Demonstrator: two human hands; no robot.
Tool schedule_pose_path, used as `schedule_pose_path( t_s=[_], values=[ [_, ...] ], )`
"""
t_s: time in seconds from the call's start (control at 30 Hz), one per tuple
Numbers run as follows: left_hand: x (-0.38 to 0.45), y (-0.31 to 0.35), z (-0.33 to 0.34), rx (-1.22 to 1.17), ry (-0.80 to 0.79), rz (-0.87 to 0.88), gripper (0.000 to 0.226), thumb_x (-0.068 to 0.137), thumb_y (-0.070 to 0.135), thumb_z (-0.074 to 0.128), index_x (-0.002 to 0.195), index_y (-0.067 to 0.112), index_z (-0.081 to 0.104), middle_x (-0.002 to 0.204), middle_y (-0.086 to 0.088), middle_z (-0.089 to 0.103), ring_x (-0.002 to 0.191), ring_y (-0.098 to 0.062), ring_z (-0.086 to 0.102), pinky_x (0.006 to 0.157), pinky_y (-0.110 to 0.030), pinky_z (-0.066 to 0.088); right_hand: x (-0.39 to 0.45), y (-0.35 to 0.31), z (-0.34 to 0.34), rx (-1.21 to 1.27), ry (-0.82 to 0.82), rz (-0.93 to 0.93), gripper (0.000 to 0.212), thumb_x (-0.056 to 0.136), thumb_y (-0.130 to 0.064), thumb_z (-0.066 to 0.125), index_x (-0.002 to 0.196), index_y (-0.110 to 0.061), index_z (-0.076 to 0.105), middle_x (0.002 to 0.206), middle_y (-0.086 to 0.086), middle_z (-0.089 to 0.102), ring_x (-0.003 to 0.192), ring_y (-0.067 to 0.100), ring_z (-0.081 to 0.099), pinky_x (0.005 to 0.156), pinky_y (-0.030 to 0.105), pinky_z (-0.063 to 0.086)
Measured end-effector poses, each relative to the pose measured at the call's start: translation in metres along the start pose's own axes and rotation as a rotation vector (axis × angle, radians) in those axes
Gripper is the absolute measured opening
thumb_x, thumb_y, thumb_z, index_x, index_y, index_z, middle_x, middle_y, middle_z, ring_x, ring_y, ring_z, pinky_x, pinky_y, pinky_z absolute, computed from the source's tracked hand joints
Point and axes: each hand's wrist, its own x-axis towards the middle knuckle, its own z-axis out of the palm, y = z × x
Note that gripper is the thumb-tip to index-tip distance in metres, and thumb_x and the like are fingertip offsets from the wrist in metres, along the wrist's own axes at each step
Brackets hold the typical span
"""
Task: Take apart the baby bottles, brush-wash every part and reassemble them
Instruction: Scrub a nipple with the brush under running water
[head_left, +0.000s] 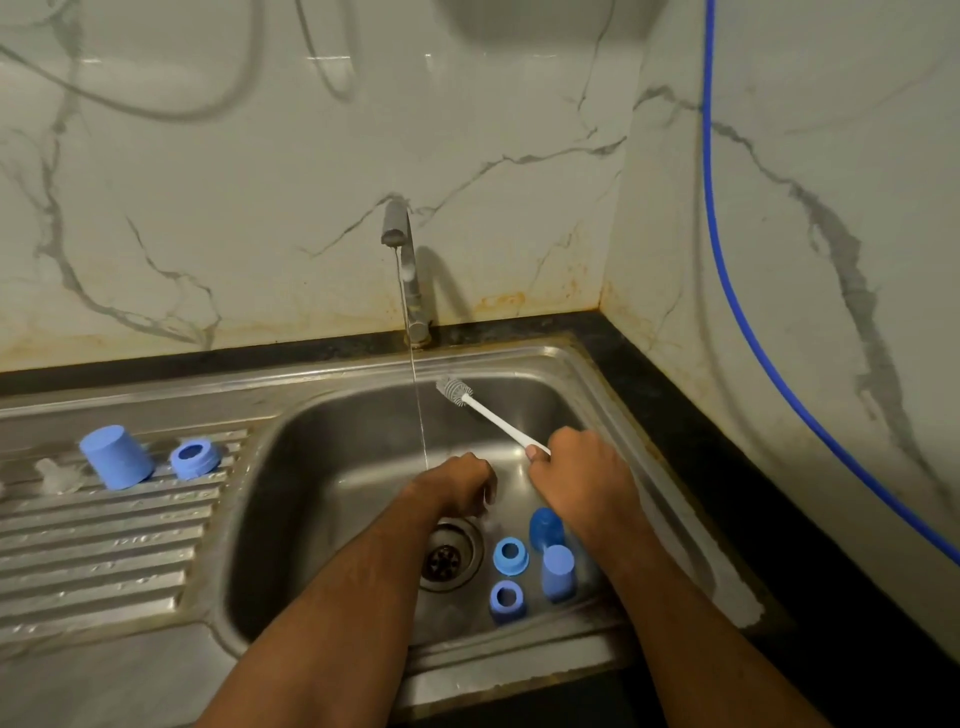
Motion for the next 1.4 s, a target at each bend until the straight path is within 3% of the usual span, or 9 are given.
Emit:
schedule_pose_path(
  t_s=[0.17, 0.33, 0.53, 0.63, 0.77, 1.1, 1.2, 1.27, 1.4],
  values=[
    [0.004, 0.005, -0.006, -0.039, 0.035, 0.013, 0.020, 0.080, 0.007, 0.073, 0.098, 0.015, 0.076, 0.101, -0.002, 0.076, 0.095, -0.018, 0.069, 0.086, -0.026, 0.052, 0.006, 0.002, 0.000, 0.034, 0.015, -0.009, 0.034, 0.106, -0.044, 0.043, 0.107, -0.015, 0.061, 0.073, -0.003, 0.041, 0.079, 0.013, 0.051, 0.072, 0.029, 0.039],
    [0.001, -0.002, -0.011, -0.192, 0.243, -0.134, 0.024, 0.078, 0.009, 0.065, 0.097, 0.019, 0.077, 0.099, -0.002, 0.075, 0.095, -0.021, 0.069, 0.087, -0.031, 0.056, 0.007, 0.011, 0.005, 0.020, 0.036, 0.008, 0.036, 0.106, -0.045, 0.044, 0.107, -0.015, 0.063, 0.082, 0.000, 0.052, 0.082, 0.016, 0.055, 0.071, 0.030, 0.042],
    [-0.020, -0.037, -0.031, -0.642, 0.624, -0.465, 0.013, 0.089, 0.016, 0.070, 0.077, 0.014, 0.075, 0.081, -0.010, 0.075, 0.079, -0.027, 0.074, 0.078, -0.042, 0.062, 0.000, 0.012, 0.009, 0.007, 0.023, 0.000, 0.039, 0.105, -0.048, 0.044, 0.103, -0.014, 0.064, 0.076, -0.003, 0.048, 0.076, 0.016, 0.053, 0.069, 0.030, 0.043],
    [-0.037, -0.038, -0.043, -0.800, 0.728, -0.498, 0.014, 0.090, 0.004, 0.067, 0.083, 0.013, 0.074, 0.087, -0.007, 0.074, 0.084, -0.022, 0.072, 0.079, -0.037, 0.062, -0.009, 0.009, 0.008, -0.001, 0.008, -0.020, 0.038, 0.105, -0.047, 0.044, 0.103, -0.015, 0.062, 0.081, -0.002, 0.050, 0.075, 0.015, 0.050, 0.067, 0.029, 0.039],
    [-0.049, -0.034, -0.055, -0.989, 0.815, -0.511, 0.015, 0.092, 0.002, 0.066, 0.082, 0.011, 0.071, 0.091, -0.011, 0.073, 0.080, -0.021, 0.072, 0.071, -0.031, 0.062, -0.012, 0.007, 0.009, 0.030, 0.014, -0.048, 0.037, 0.104, -0.049, 0.045, 0.101, -0.017, 0.063, 0.082, -0.002, 0.057, 0.078, 0.014, 0.059, 0.071, 0.029, 0.049],
    [-0.085, -0.045, -0.068, -1.500, 0.911, -0.583, 0.009, 0.099, 0.006, 0.055, 0.101, 0.008, 0.064, 0.106, -0.015, 0.066, 0.094, -0.032, 0.070, 0.080, -0.051, 0.062, -0.018, -0.003, -0.011, 0.118, 0.085, -0.102, 0.034, 0.100, -0.053, 0.052, 0.090, -0.023, 0.063, 0.079, -0.004, 0.060, 0.072, 0.010, 0.058, 0.069, 0.031, 0.054],
    [-0.098, -0.047, -0.072, -1.697, 0.929, -0.575, 0.015, 0.099, 0.000, 0.048, 0.099, 0.004, 0.061, 0.095, -0.015, 0.065, 0.080, -0.030, 0.066, 0.074, -0.047, 0.062, -0.015, -0.010, -0.021, 0.173, 0.101, -0.123, 0.030, 0.098, -0.055, 0.055, 0.092, -0.026, 0.064, 0.081, -0.005, 0.063, 0.075, 0.009, 0.060, 0.071, 0.032, 0.055],
    [-0.104, -0.047, -0.074, -1.845, 0.921, -0.567, 0.016, 0.099, -0.004, 0.049, 0.093, 0.005, 0.060, 0.100, -0.015, 0.063, 0.090, -0.029, 0.064, 0.072, -0.042, 0.060, -0.015, -0.010, -0.019, 0.201, 0.119, -0.142, 0.031, 0.097, -0.055, 0.056, 0.087, -0.028, 0.065, 0.077, -0.006, 0.063, 0.072, 0.008, 0.061, 0.072, 0.031, 0.057],
    [-0.106, -0.052, -0.080, -2.022, 0.863, -0.596, 0.013, 0.097, 0.000, 0.059, 0.109, 0.003, 0.064, 0.118, -0.015, 0.063, 0.109, -0.032, 0.064, 0.080, -0.040, 0.061, -0.014, -0.006, -0.007, 0.238, 0.097, -0.165, 0.037, 0.097, -0.056, 0.056, 0.078, -0.026, 0.064, 0.067, -0.003, 0.062, 0.064, 0.007, 0.061, 0.068, 0.028, 0.056]
  ],
)
